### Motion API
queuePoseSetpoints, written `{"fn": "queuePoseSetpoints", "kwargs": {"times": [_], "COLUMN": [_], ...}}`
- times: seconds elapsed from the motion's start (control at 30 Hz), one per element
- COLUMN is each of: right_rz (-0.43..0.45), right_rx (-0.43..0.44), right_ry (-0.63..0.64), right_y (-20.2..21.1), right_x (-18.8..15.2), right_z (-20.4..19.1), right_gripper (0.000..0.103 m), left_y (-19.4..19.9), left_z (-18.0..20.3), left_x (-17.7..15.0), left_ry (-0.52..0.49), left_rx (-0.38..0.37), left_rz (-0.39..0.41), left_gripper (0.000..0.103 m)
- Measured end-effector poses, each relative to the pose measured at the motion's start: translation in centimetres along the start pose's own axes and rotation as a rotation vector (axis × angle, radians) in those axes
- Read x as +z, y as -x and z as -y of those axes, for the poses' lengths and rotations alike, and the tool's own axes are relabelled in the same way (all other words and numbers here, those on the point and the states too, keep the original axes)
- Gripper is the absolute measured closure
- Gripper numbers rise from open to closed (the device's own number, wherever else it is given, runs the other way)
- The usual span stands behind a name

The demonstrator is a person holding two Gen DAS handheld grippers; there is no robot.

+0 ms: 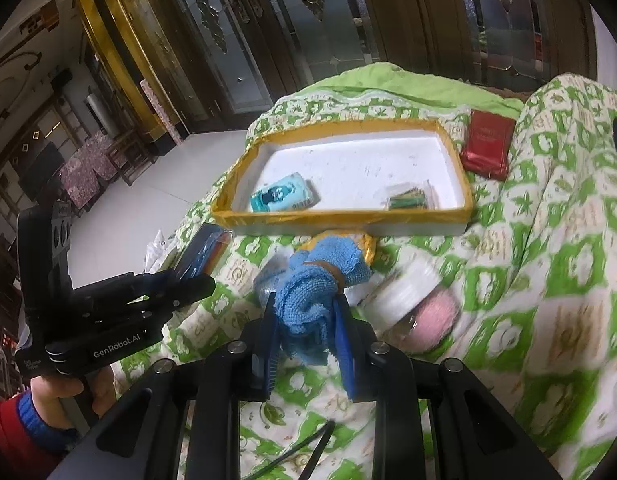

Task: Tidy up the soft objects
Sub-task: 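Carry the black pack and the blue plush toward the white tray with both tools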

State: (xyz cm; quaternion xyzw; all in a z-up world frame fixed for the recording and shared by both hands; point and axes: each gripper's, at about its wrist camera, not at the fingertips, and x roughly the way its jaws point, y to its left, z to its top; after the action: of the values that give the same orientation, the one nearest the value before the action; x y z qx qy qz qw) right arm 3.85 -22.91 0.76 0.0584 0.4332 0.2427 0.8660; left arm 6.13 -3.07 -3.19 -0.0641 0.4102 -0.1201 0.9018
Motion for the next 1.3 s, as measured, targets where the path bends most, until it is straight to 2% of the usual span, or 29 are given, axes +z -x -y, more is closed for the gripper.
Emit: {"fn": "queuePoseSetpoints", "kwargs": {"times": [0.33, 0.6, 1.0, 1.3], "right_rz": [0.031, 0.045, 0.039, -0.009], "right_rx": [-0.049, -0.080, -0.043, -0.040], "right_ry": [0.011, -0.027, -0.133, -0.115], "right_y": [0.0, -1.1, -2.4, -6.8], "right_x": [3.3, 5.5, 8.5, 11.1], "right_z": [1.9, 4.5, 7.8, 8.2], "right_gripper": [0.076, 0.076, 0.076, 0.076], "left_y": [-1.1, -3.3, -6.2, -10.0], "left_z": [0.8, 0.6, 1.4, 3.0], "left_x": [3.0, 4.8, 8.5, 10.5], "left_ry": [-0.002, 0.014, 0.006, 0.001], "left_rx": [-0.017, -0.002, -0.009, -0.028], "left_rz": [0.009, -0.021, -0.048, -0.105], "left_gripper": [0.067, 0.067, 0.067, 0.067]}}
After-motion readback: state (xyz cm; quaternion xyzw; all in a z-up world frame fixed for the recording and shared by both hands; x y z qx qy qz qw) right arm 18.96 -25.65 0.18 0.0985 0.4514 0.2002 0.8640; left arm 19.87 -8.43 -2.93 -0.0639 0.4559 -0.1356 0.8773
